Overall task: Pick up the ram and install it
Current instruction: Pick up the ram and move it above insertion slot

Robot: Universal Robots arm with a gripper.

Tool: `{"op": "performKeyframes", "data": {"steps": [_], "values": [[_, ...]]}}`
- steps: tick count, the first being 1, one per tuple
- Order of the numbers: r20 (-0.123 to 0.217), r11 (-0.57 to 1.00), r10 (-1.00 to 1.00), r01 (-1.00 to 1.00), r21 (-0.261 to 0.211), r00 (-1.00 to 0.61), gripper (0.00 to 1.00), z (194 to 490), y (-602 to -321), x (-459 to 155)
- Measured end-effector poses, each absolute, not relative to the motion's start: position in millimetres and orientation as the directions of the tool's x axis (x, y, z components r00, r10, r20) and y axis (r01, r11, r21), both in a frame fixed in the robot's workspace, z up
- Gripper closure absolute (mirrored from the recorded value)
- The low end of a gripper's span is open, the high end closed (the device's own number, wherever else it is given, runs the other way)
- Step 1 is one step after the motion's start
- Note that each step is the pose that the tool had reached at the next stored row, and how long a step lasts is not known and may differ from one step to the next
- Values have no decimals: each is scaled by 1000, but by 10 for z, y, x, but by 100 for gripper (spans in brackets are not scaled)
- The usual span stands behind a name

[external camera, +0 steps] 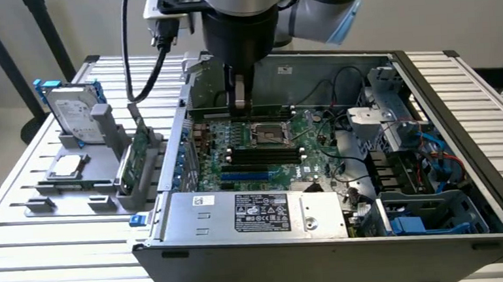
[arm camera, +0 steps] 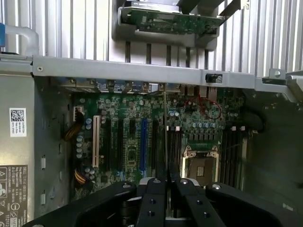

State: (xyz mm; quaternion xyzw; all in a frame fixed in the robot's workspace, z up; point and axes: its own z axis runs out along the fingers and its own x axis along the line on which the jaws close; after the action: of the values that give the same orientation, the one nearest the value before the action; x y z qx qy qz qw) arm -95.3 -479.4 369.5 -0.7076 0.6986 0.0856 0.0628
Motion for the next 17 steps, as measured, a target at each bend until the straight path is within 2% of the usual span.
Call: {"op": "performKeyframes", "data": {"steps": [6,17], "values": [[-191,-15,-981,-999,32,9,87,3657,-4648,-816],[-139,-14,-990,-999,36,9,87,3570,-4288,-715]]}}
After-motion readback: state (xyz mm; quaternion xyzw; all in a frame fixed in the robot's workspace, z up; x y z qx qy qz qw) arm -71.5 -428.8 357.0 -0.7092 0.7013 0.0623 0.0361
